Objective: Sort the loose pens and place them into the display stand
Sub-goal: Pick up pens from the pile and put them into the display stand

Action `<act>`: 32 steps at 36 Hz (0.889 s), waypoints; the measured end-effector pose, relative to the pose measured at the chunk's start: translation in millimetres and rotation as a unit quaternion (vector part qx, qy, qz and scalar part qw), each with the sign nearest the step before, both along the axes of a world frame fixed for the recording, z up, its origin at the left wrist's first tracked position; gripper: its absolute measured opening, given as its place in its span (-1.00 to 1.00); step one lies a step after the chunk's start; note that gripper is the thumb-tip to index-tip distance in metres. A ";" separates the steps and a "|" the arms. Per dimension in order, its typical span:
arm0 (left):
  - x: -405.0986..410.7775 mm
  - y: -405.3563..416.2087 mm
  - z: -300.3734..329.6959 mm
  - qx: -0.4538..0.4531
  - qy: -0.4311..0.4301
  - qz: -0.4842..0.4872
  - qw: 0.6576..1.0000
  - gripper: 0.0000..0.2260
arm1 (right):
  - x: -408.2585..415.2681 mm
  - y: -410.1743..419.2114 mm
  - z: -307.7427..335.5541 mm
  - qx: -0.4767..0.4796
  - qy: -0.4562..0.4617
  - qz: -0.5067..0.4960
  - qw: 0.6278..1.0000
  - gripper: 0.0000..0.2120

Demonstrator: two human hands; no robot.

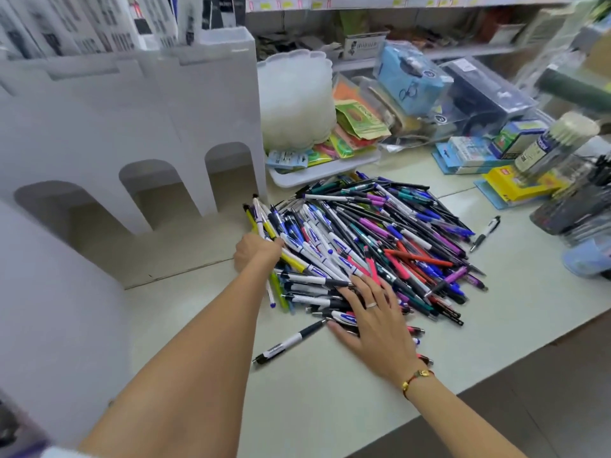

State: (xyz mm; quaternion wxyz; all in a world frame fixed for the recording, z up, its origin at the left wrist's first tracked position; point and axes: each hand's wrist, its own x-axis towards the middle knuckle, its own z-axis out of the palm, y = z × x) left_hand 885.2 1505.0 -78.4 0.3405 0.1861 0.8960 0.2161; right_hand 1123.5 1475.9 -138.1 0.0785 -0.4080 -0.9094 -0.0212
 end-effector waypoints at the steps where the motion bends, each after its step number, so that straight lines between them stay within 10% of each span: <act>1: 1.1 0.0 -0.5 0.003 0.002 0.000 1.000 -0.54 | 0.0 0.3 -0.2 0.000 0.004 0.000 1.000 -0.47; 25: -17.4 -76.3 5.6 0.227 -0.168 0.195 0.939 -0.81 | -36.7 -25.4 29.6 0.028 -0.013 0.136 0.990 -0.10; 32: -19.0 -84.8 16.5 0.289 -0.137 0.241 0.916 -0.75 | -96.0 -43.0 42.7 -0.088 0.057 0.103 0.989 -0.35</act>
